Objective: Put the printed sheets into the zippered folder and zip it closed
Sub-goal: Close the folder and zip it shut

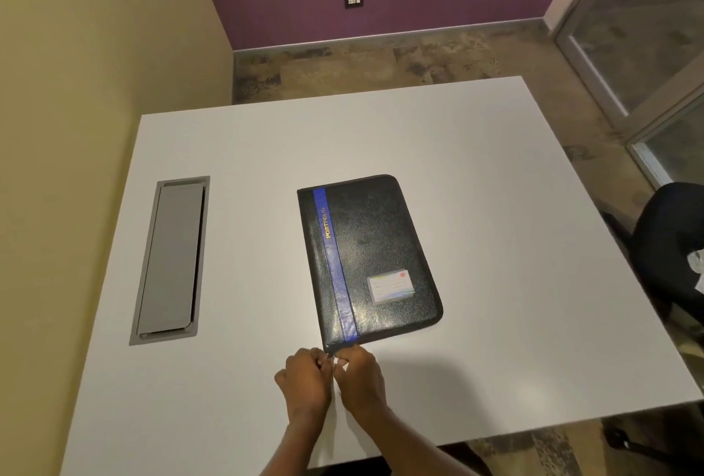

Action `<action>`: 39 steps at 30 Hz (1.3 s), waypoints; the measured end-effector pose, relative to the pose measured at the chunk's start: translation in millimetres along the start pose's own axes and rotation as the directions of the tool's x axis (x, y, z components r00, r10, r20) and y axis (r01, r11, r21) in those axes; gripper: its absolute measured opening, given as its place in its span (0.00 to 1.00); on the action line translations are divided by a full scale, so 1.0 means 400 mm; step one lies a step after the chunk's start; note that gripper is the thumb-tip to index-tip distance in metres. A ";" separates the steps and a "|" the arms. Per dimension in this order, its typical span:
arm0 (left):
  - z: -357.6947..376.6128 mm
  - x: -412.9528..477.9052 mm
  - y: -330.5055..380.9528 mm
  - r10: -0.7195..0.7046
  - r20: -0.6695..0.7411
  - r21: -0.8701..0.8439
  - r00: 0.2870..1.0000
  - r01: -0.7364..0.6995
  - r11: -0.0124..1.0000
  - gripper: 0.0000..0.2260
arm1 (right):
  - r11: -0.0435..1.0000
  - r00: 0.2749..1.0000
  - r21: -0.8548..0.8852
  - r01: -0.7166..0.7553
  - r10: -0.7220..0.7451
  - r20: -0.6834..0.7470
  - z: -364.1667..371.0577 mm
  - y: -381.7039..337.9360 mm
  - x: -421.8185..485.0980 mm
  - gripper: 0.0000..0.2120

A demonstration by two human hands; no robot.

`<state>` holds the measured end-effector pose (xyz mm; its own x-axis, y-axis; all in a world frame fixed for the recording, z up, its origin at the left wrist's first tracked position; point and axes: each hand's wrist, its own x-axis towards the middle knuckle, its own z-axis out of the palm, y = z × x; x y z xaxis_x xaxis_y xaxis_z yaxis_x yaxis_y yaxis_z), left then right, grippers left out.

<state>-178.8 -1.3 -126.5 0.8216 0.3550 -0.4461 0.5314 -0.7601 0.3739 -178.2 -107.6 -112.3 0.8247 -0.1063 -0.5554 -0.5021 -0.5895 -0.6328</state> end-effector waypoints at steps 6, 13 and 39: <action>0.010 0.005 -0.035 -0.032 0.078 -0.248 0.996 0.051 0.967 0.14 | 0.997 0.999 0.072 -0.024 0.027 -0.043 0.025 0.020 0.004 0.09; -0.020 0.013 -0.049 0.108 0.078 -0.211 0.991 -0.089 0.973 0.13 | 0.998 0.996 -0.007 -0.056 0.056 -0.068 0.025 0.018 0.010 0.10; -0.069 0.019 -0.019 0.268 0.111 0.390 0.957 -0.291 0.874 0.07 | 0.780 0.908 -0.625 0.006 -0.267 -0.324 -0.228 0.225 0.094 0.09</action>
<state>-170.8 22.0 -110.2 0.9058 0.0750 -0.4171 0.1452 -0.9796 0.1392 -168.8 -237.7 -140.8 0.9668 -0.1989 -0.1605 -0.2242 -0.9614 -0.1596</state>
